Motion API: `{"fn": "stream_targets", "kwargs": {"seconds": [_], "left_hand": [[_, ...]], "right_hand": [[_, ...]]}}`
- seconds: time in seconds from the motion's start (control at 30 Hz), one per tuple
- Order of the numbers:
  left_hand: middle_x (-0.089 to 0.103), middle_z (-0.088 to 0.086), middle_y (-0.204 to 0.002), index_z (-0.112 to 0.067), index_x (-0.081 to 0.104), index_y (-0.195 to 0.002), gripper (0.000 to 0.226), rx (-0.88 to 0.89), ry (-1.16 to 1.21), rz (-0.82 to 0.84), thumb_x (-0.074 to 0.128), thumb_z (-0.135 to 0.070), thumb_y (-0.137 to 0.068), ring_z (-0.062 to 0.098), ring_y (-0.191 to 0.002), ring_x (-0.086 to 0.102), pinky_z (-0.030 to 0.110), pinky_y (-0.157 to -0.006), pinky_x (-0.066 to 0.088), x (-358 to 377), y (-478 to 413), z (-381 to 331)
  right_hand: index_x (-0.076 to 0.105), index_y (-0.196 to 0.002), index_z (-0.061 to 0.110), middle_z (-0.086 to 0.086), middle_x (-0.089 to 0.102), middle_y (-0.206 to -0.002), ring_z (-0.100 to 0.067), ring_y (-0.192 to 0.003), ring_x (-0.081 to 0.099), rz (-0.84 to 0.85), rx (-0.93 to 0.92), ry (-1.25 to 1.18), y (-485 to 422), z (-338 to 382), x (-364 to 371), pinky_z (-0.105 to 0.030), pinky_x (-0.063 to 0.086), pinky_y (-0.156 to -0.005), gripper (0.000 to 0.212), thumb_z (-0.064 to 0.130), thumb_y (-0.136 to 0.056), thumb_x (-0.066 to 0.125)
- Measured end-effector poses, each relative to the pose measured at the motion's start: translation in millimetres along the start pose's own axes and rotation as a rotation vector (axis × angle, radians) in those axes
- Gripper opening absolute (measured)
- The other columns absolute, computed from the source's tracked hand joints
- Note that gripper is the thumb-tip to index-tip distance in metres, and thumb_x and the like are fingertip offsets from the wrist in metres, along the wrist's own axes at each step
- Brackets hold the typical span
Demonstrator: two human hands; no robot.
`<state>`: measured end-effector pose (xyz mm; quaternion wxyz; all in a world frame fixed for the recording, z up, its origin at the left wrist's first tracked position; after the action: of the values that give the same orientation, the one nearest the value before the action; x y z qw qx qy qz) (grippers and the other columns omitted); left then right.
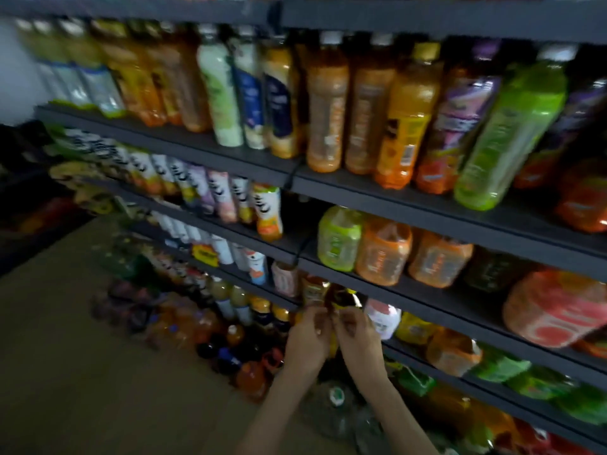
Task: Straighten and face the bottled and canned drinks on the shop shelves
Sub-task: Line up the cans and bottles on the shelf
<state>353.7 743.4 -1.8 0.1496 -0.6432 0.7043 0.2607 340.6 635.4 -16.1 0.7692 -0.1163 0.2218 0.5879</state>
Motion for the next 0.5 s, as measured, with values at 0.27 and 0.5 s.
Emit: {"fn": "stream_targets", "kwargs": {"seconds": [0.27,0.5], "left_hand": [[0.063,0.001,-0.111,-0.016,0.053,-0.119,0.023,0.007,-0.064,-0.077,0.049,-0.022,-0.097,0.018,-0.104,0.059,0.011,-0.069,0.033,-156,-71,62],[0.064,0.01,-0.112,-0.011,0.053,-0.12,0.026,-0.103,-0.075,-0.093,0.045,-0.023,-0.098,0.026,-0.104,0.059,0.02,-0.07,0.035,-204,-119,93]], "right_hand": [[0.055,-0.109,0.018,0.001,0.058,-0.107,-0.013,-0.095,0.056,0.038,-0.038,-0.025,-34,89,143,-0.019,0.043,-0.079,0.019,0.017,-0.091,0.06],[0.055,-0.118,0.01,0.004,0.052,-0.1,-0.013,-0.096,0.054,0.047,-0.043,0.004,-75,123,200,-0.022,0.044,-0.083,0.029,0.014,-0.09,0.061]]}}
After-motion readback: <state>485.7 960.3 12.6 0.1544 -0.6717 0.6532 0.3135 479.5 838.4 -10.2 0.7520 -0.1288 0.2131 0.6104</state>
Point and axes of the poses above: each hand's wrist, its own y-axis away from the middle knuckle, its own x-axis out of the palm, z = x × y, the point moved 3 cm from there along -y, towards the middle knuckle
